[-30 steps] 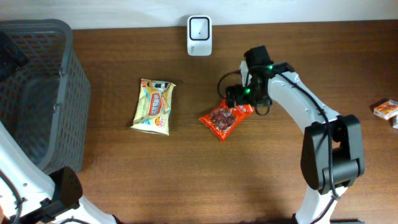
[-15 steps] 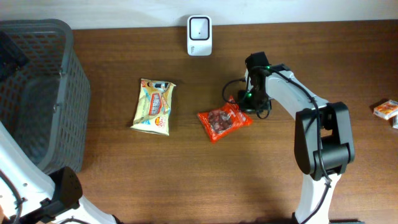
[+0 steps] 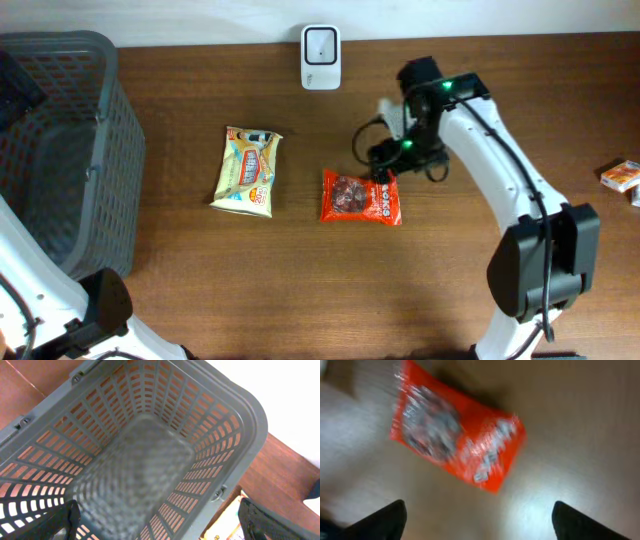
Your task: Scan the item barcode
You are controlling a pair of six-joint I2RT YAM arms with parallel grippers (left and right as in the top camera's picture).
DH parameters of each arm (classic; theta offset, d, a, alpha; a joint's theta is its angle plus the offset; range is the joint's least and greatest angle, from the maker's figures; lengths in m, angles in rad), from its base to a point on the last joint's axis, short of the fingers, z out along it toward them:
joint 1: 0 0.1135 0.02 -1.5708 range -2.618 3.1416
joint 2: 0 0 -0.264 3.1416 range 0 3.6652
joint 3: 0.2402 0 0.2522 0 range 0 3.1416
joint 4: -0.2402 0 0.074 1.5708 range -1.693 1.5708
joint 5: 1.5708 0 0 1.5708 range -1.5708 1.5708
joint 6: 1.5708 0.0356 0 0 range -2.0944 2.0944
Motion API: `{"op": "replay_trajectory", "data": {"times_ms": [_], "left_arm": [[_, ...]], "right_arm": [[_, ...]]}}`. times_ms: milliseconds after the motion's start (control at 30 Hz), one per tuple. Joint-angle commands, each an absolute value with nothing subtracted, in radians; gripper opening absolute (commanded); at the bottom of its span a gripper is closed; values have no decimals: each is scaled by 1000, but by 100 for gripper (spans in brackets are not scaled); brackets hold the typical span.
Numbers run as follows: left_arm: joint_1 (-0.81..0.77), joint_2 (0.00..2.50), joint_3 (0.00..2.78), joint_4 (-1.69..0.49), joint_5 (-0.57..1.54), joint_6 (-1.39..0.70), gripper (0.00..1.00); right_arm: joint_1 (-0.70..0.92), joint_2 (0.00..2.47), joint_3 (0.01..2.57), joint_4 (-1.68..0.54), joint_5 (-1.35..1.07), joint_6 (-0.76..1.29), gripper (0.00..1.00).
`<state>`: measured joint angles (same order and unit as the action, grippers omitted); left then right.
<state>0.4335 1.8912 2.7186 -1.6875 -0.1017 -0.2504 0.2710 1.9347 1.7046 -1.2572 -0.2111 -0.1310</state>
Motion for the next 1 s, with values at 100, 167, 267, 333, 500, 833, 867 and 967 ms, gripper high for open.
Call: {"op": "replay_trajectory", "data": {"times_ms": [100,167,267,333,500,833,867,967], "left_arm": [[435,1879,2729,-1688,-104,-253,99],[435,1879,2729,-1688,-104,-253,99],[435,1879,2729,-1688,-104,-253,99],[435,1879,2729,-1688,-104,-253,99],[435,1879,2729,-1688,-104,-253,99],[435,1879,2729,-1688,-104,-253,99],[435,1879,2729,-1688,-104,-253,99],[435,1879,2729,-1688,-104,-253,99]], "right_arm": [[530,1982,1630,-1138,116,-529,99],[571,2008,1571,-1073,173,-551,99],[572,2017,1508,-997,241,-554,99],[550,2017,1484,-977,239,-566,99],[488,2018,1420,-888,112,-572,99],[481,2019,1396,-836,-57,-486,54],[481,2019,1396,-818,-58,-391,42],[481,2019,1397,-768,-58,-61,4]]}}
